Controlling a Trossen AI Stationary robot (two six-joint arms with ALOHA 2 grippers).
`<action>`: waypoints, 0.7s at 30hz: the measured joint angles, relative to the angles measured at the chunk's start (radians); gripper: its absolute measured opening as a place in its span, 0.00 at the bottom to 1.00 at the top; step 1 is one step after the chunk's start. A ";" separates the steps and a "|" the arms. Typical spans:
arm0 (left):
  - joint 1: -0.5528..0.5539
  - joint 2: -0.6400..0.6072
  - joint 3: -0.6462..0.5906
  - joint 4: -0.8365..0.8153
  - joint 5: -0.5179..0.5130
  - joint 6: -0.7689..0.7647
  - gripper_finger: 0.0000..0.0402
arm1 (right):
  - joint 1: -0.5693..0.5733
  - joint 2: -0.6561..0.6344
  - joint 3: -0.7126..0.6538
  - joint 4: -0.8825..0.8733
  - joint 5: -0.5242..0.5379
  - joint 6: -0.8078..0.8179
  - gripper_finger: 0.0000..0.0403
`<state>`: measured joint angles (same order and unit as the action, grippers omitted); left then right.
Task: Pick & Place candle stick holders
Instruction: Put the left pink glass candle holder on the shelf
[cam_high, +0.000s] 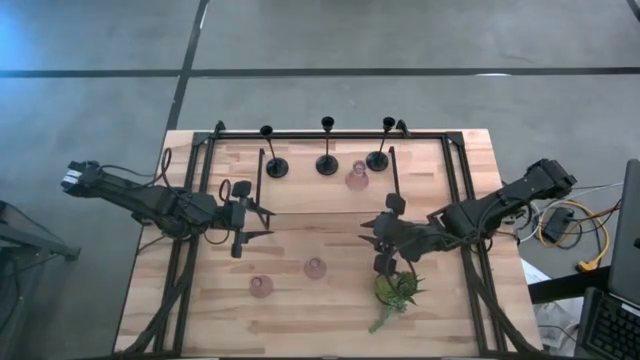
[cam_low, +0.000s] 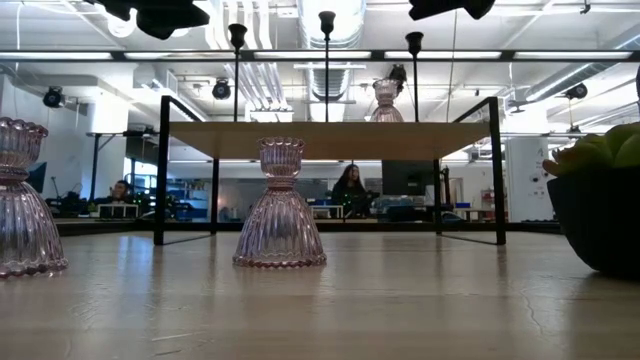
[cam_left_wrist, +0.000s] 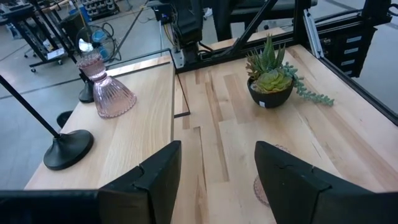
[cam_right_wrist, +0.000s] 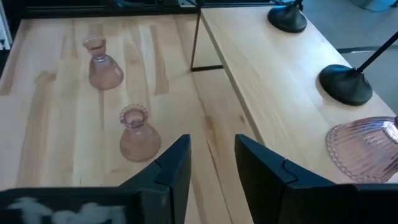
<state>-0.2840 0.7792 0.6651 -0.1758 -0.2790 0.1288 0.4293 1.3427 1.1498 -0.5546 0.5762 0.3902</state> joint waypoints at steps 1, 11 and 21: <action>0.000 0.000 0.000 0.002 0.000 -0.005 0.52 | 0.005 -0.002 -0.002 0.000 0.000 0.004 0.29; 0.000 0.000 0.041 -0.260 0.006 -0.300 0.52 | 0.010 -0.003 -0.020 0.018 0.009 0.117 0.22; -0.059 0.000 -0.098 -0.521 0.221 -0.665 0.52 | 0.010 -0.003 -0.028 0.044 0.056 0.160 0.17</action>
<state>-0.3431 0.7792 0.5667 -0.6970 -0.0584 -0.5365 0.4393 1.3399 1.1217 -0.5107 0.6319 0.5499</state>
